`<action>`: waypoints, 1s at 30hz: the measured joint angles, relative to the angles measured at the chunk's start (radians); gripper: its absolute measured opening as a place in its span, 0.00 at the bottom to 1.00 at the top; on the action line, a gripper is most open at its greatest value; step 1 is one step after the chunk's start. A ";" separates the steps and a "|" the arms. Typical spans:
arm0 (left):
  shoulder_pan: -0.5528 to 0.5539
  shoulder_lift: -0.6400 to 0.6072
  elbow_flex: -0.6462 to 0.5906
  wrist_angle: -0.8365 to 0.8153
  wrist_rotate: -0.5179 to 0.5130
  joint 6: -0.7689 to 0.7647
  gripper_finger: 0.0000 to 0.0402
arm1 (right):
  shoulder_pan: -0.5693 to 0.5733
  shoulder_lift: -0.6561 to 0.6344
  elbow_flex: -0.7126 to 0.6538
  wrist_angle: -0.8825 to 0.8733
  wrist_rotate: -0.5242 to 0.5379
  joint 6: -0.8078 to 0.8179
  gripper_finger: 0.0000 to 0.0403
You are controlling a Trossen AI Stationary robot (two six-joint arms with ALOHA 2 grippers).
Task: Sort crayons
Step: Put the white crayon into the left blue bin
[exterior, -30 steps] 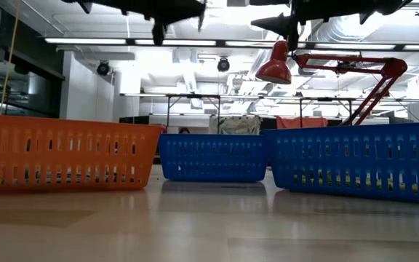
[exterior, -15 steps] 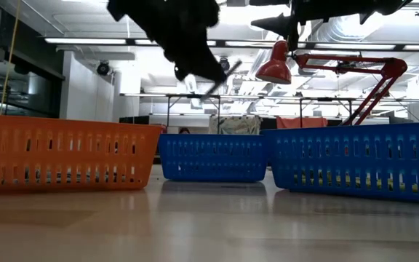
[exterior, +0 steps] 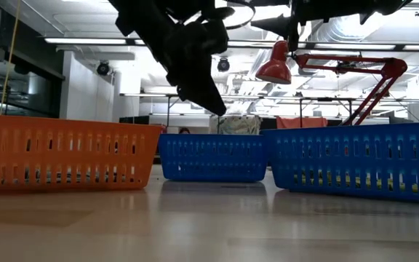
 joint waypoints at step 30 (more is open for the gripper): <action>0.172 -0.673 -0.332 0.486 -0.048 -0.108 0.40 | 0.000 0.000 0.000 0.029 0.023 -0.029 0.48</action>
